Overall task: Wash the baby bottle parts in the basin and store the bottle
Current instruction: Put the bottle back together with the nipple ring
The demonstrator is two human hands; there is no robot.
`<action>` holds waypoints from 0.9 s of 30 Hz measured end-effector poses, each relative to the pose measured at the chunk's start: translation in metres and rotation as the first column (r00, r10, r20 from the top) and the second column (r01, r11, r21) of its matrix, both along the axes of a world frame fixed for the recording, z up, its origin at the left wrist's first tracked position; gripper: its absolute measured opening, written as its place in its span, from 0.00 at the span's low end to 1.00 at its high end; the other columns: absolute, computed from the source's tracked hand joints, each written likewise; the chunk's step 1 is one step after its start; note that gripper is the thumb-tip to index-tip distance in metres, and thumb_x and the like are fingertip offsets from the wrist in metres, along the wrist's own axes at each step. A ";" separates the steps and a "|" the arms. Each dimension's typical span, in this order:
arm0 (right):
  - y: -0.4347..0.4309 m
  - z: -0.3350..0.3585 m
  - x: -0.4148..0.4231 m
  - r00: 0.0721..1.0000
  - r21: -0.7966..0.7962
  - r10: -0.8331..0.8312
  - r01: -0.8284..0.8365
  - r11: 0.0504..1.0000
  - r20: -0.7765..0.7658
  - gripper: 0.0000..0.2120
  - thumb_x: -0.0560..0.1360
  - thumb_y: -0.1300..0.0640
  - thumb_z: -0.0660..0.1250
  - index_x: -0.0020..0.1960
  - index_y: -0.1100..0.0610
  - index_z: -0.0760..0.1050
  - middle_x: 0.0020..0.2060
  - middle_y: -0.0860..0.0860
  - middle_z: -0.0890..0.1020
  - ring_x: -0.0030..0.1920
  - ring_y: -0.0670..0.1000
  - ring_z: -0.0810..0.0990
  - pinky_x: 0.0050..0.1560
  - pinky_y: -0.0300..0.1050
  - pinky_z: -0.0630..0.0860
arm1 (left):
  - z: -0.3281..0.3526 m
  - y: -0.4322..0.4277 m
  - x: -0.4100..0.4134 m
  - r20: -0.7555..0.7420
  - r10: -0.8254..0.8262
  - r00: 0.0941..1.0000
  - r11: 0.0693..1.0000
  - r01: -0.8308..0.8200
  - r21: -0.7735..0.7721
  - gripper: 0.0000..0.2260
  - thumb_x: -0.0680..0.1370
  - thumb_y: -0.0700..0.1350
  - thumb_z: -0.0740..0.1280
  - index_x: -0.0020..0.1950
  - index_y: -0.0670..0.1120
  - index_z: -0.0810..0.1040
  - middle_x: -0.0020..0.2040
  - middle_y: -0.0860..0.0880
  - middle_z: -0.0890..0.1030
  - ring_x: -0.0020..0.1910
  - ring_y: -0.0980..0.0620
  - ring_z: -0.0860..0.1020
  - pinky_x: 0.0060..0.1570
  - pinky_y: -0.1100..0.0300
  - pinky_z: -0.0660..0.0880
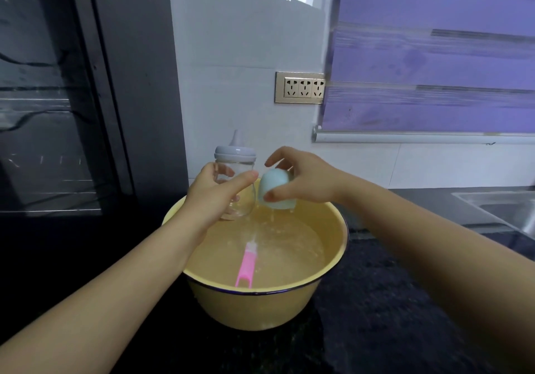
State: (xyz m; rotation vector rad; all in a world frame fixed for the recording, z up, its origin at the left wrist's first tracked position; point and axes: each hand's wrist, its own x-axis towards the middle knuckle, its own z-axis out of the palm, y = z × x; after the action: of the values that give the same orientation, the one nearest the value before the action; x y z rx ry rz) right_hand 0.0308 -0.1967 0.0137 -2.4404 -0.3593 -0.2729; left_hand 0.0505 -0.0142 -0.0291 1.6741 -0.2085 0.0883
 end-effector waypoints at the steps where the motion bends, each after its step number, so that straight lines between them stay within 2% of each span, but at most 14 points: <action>1: 0.000 -0.002 0.000 1.000 0.006 0.010 -0.010 1.000 -0.009 0.22 0.65 0.54 0.77 0.55 0.48 0.72 0.51 0.49 0.77 0.47 0.49 0.77 0.46 0.40 0.75 | 0.001 0.000 -0.001 0.000 0.003 1.000 1.000 -0.003 0.003 0.19 0.68 0.56 0.75 0.52 0.50 0.73 0.54 0.46 0.79 0.50 0.47 0.81 0.47 0.46 0.81; 4: 0.002 -0.011 -0.003 0.991 -0.189 0.077 -0.097 0.977 -0.113 0.20 0.64 0.55 0.78 0.52 0.47 0.73 0.52 0.49 0.79 0.51 0.50 0.77 0.52 0.43 0.75 | 0.001 0.000 -0.002 -0.004 0.015 1.000 1.000 -0.014 0.007 0.19 0.69 0.55 0.75 0.53 0.48 0.73 0.55 0.46 0.79 0.50 0.47 0.81 0.47 0.46 0.81; 5: 0.002 -0.014 -0.003 0.989 -0.187 0.085 -0.107 0.977 -0.121 0.20 0.64 0.55 0.78 0.52 0.47 0.73 0.52 0.48 0.79 0.52 0.49 0.78 0.53 0.44 0.76 | 0.001 0.000 -0.002 -0.008 0.017 1.000 1.000 -0.017 0.007 0.20 0.68 0.55 0.75 0.53 0.48 0.73 0.55 0.46 0.79 0.51 0.47 0.81 0.47 0.46 0.81; 7: 0.001 -0.013 -0.002 0.994 -0.051 0.064 -0.069 0.996 -0.090 0.20 0.63 0.55 0.78 0.51 0.48 0.74 0.52 0.49 0.79 0.52 0.51 0.79 0.52 0.47 0.78 | 0.002 0.000 -0.003 -0.013 0.021 1.000 1.000 -0.021 0.006 0.20 0.68 0.55 0.75 0.54 0.48 0.73 0.54 0.46 0.79 0.51 0.46 0.81 0.49 0.45 0.80; 10: 0.000 -0.007 0.000 0.993 -0.016 0.068 -0.070 0.997 -0.101 0.19 0.63 0.56 0.78 0.49 0.46 0.75 0.52 0.51 0.80 0.52 0.52 0.79 0.53 0.49 0.78 | 0.002 0.000 -0.004 -0.011 0.012 1.000 1.000 -0.012 0.014 0.21 0.67 0.56 0.75 0.54 0.48 0.73 0.54 0.47 0.79 0.50 0.47 0.81 0.49 0.46 0.79; 12: 0.000 -0.007 0.001 0.997 0.065 0.051 -0.048 0.997 -0.050 0.19 0.62 0.56 0.79 0.48 0.44 0.75 0.51 0.51 0.80 0.52 0.52 0.80 0.54 0.51 0.78 | 0.003 0.000 -0.006 -0.007 -0.001 1.000 1.000 0.001 0.015 0.24 0.64 0.58 0.76 0.53 0.48 0.73 0.51 0.48 0.79 0.48 0.47 0.81 0.50 0.45 0.79; 13: 0.000 -0.006 0.000 0.999 0.072 0.042 -0.039 0.997 -0.033 0.19 0.62 0.56 0.79 0.48 0.44 0.74 0.51 0.51 0.80 0.52 0.52 0.80 0.53 0.51 0.78 | 0.003 -0.001 -0.007 -0.006 -0.001 1.000 1.000 0.001 0.012 0.25 0.62 0.58 0.75 0.52 0.49 0.73 0.49 0.48 0.78 0.46 0.48 0.81 0.50 0.45 0.79; 16: 0.001 -0.008 -0.001 0.997 -0.066 0.040 -0.044 0.997 -0.068 0.20 0.63 0.54 0.78 0.51 0.45 0.74 0.52 0.49 0.79 0.51 0.50 0.78 0.51 0.45 0.78 | 0.004 0.000 -0.008 -0.005 0.004 1.000 1.000 -0.004 0.005 0.24 0.62 0.58 0.75 0.51 0.49 0.73 0.49 0.49 0.78 0.45 0.48 0.81 0.50 0.46 0.78; 20: -0.003 -0.009 -0.001 0.999 0.008 -0.041 0.041 0.999 -0.016 0.19 0.65 0.56 0.76 0.52 0.47 0.74 0.51 0.49 0.78 0.49 0.50 0.78 0.47 0.42 0.77 | 0.004 -0.001 -0.009 -0.004 0.021 1.000 1.000 -0.021 0.006 0.22 0.66 0.56 0.76 0.53 0.48 0.73 0.49 0.49 0.77 0.47 0.47 0.81 0.50 0.47 0.78; 21: -0.004 -0.008 0.000 0.996 0.058 -0.086 0.085 0.995 0.022 0.19 0.65 0.56 0.76 0.52 0.47 0.75 0.50 0.50 0.78 0.48 0.50 0.78 0.46 0.42 0.77 | 0.004 -0.001 -0.009 -0.002 0.024 1.000 1.000 -0.024 0.007 0.20 0.68 0.54 0.75 0.54 0.48 0.73 0.49 0.49 0.77 0.47 0.48 0.80 0.50 0.48 0.78; 23: -0.005 -0.002 0.003 0.976 0.285 -0.192 0.157 0.946 0.099 0.19 0.66 0.56 0.76 0.55 0.49 0.75 0.48 0.50 0.77 0.45 0.50 0.78 0.44 0.42 0.78 | 0.003 -0.001 -0.008 -0.001 0.021 1.000 1.000 -0.021 0.011 0.18 0.69 0.53 0.74 0.54 0.48 0.73 0.49 0.50 0.77 0.46 0.48 0.80 0.48 0.50 0.79; 25: -0.003 0.006 0.002 0.969 0.538 -0.216 0.120 0.834 0.119 0.19 0.68 0.55 0.75 0.56 0.50 0.75 0.48 0.50 0.78 0.44 0.49 0.78 0.40 0.37 0.75 | 0.003 0.000 -0.009 0.004 0.006 1.000 1.000 -0.006 0.023 0.17 0.70 0.53 0.74 0.54 0.50 0.74 0.50 0.50 0.78 0.48 0.49 0.80 0.45 0.52 0.79; 27: 0.000 0.015 0.001 0.975 0.672 -0.181 0.046 0.739 0.132 0.17 0.69 0.54 0.74 0.57 0.50 0.76 0.50 0.52 0.80 0.45 0.49 0.79 0.37 0.33 0.74 | 0.004 -0.001 -0.010 0.016 -0.028 0.999 0.999 0.028 0.035 0.16 0.70 0.52 0.74 0.54 0.51 0.74 0.51 0.49 0.79 0.48 0.51 0.80 0.39 0.56 0.78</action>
State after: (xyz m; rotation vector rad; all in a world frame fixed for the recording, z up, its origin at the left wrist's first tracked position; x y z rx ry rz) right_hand 0.0319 -0.1969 0.0283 -1.7214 -0.1476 -0.5838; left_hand 0.0403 -0.0148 -0.0254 1.7049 -0.2474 0.0781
